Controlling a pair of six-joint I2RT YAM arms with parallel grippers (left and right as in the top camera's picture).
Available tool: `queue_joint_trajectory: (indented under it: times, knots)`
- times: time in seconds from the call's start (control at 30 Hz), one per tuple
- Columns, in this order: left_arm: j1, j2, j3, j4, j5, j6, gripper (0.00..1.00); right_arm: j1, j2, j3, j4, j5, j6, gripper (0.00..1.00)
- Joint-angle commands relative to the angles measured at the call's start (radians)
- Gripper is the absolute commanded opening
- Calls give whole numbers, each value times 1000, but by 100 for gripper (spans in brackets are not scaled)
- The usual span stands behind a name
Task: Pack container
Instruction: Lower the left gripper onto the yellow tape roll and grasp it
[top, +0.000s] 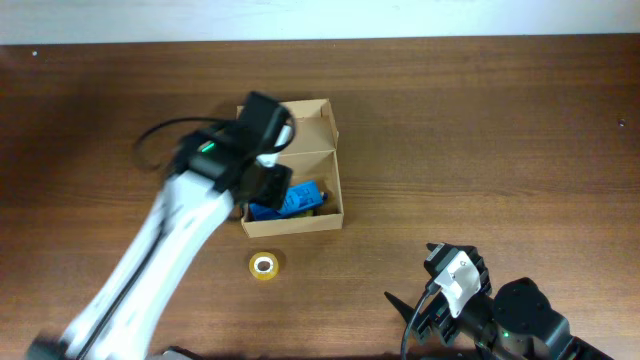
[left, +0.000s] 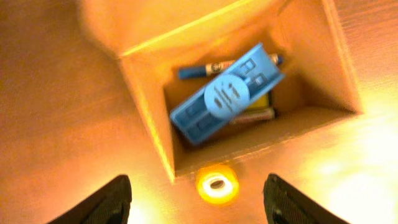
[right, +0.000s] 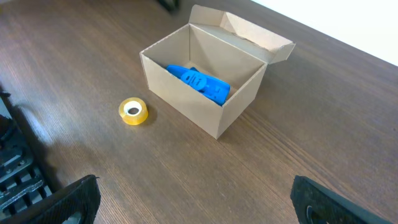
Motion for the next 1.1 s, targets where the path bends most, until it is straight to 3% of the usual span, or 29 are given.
queue_joint_trajectory:
  times: [0.0,0.1,0.23,0.43,0.63,1.07]
  knots:
    - [-9,-115,-7,-61,14,-306,66,3,-5,1,3,12,9,99]
    - [-36,-196,-87,-74,14,-413,66,3,-5,1,3,12,9,99]
    - [-94,-312,-294,-32,13,-656,66,3,-5,1,3,12,9,99]
    - [-153,-426,-534,-2,18,-1138,66,3,-5,1,3,12,9,99]
    - [-200,-406,-611,-2,15,-1536,67,3,-5,1,3,12,9,99]
    - [-199,-203,-692,211,21,-1580,67,3,-5,1,3,12,9,99]
